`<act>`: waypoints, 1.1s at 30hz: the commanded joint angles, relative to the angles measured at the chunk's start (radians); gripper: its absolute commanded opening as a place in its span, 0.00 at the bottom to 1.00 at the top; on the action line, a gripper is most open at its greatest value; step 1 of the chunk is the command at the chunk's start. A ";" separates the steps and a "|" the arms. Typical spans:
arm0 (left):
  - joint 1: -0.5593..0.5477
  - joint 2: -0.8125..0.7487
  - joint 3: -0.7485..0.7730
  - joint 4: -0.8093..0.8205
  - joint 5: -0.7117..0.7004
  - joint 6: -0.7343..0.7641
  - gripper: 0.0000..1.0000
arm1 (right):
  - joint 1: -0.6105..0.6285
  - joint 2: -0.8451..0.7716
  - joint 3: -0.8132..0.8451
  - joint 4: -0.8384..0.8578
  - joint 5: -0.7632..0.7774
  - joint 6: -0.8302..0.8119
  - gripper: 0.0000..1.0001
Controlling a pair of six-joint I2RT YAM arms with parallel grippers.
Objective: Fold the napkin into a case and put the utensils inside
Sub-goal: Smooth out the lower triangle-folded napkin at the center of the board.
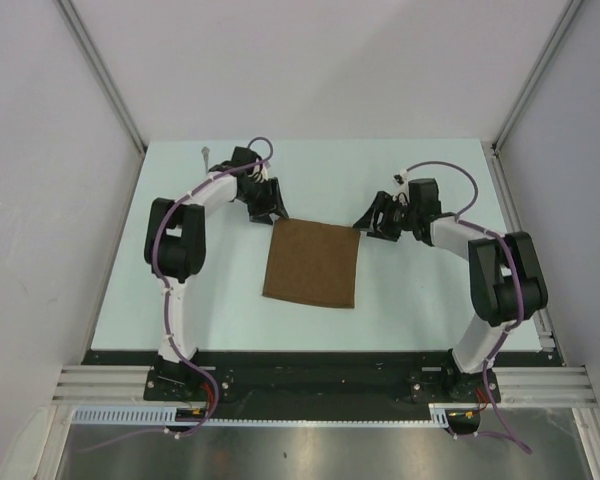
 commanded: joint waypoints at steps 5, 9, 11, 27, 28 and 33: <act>0.001 0.051 0.075 -0.024 -0.028 0.041 0.56 | -0.037 0.181 0.114 -0.043 0.002 -0.043 0.66; 0.008 0.051 0.059 -0.018 -0.028 0.039 0.53 | -0.037 0.216 0.120 0.009 -0.016 -0.027 0.66; 0.013 0.048 0.044 -0.009 -0.019 0.030 0.51 | -0.037 0.236 0.126 0.020 -0.024 -0.026 0.65; 0.030 0.053 0.019 0.046 0.004 -0.028 0.22 | -0.043 0.339 0.181 0.052 0.020 -0.007 0.09; 0.035 0.045 0.010 0.048 -0.016 -0.034 0.18 | -0.047 0.337 0.180 0.053 0.031 -0.009 0.03; 0.041 0.031 -0.001 0.056 -0.080 -0.045 0.00 | -0.062 0.333 0.180 0.050 0.070 -0.018 0.00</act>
